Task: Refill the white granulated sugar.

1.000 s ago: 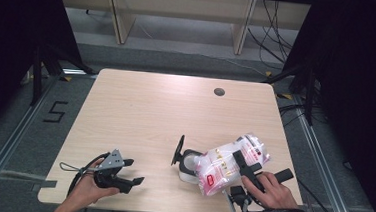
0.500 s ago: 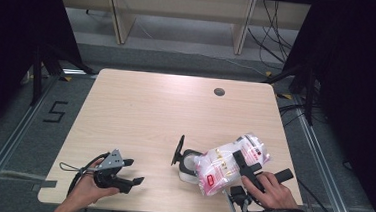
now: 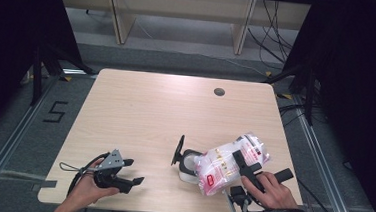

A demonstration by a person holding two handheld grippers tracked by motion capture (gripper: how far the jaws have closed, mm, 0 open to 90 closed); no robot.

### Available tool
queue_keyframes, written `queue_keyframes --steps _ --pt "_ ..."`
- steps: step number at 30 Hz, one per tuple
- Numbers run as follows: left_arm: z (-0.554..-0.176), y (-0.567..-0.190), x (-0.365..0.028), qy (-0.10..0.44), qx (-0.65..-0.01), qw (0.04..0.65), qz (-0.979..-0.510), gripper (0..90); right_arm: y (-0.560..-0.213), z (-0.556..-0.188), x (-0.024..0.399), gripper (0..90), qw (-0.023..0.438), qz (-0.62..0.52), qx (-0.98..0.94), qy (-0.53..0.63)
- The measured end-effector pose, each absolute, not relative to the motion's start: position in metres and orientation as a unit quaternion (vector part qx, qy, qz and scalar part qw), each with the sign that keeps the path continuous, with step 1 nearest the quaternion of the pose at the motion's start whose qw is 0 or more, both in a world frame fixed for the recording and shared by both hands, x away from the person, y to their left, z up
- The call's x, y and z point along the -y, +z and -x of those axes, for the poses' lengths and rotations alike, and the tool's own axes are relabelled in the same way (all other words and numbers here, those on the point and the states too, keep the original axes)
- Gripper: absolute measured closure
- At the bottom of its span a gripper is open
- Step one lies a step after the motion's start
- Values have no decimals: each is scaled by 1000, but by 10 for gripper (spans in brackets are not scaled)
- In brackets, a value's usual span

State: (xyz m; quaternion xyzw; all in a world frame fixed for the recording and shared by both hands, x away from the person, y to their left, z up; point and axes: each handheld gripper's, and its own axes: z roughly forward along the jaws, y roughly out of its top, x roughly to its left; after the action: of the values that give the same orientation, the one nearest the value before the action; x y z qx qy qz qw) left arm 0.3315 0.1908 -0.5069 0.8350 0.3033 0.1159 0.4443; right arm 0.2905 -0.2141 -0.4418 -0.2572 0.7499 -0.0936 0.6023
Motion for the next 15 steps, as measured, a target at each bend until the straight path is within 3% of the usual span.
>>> queue_keyframes --steps 15 --pt "-331 -507 -191 116 -303 445 -835 241 -439 -292 213 612 598 276 -746 -92"
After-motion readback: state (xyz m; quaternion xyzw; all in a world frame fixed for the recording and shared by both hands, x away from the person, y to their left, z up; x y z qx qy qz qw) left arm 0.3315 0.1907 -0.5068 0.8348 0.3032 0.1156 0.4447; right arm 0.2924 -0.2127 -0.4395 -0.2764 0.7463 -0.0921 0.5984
